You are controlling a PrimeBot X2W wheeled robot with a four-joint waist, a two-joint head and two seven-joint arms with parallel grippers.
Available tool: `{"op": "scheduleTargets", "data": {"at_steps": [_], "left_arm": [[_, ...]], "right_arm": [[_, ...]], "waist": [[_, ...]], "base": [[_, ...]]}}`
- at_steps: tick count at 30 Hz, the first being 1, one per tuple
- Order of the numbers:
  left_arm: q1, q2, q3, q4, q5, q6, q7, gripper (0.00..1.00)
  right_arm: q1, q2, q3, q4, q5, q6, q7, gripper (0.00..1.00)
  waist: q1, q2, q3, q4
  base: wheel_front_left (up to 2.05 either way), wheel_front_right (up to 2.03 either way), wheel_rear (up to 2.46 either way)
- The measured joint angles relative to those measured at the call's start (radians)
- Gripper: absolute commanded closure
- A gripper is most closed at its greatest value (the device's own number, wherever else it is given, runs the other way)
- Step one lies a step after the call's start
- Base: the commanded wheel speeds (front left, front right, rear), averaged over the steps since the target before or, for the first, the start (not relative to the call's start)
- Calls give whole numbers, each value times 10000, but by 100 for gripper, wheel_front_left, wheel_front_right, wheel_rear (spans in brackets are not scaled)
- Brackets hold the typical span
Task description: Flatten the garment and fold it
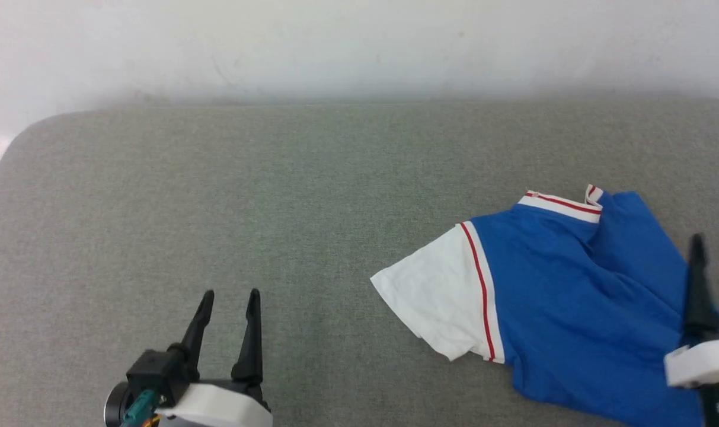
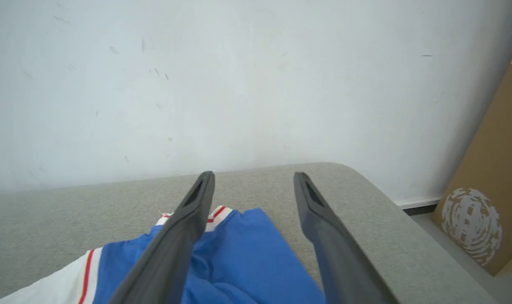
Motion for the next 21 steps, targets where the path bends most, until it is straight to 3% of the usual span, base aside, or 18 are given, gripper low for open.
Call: {"op": "scheduleTargets", "data": {"at_steps": [7,15,21], "left_arm": [[523,107,-201,-115,286,13,-113,0],[324,182,-571,-186,483,-33,79,0],[-1745,355,-1463,-320,928,-838,1432,0]], "right_arm": [[744,12,1070,334,52,0,-284,0],[807,10,955,146,-132,0,-194,0],[587,6,832,-309,-203,0,15,0]], "waist": [[0,0,-134,182],[0,0,-142,251],[1,0,192,257]], "base": [[0,0,0],[0,0,0],[0,0,0]]}}
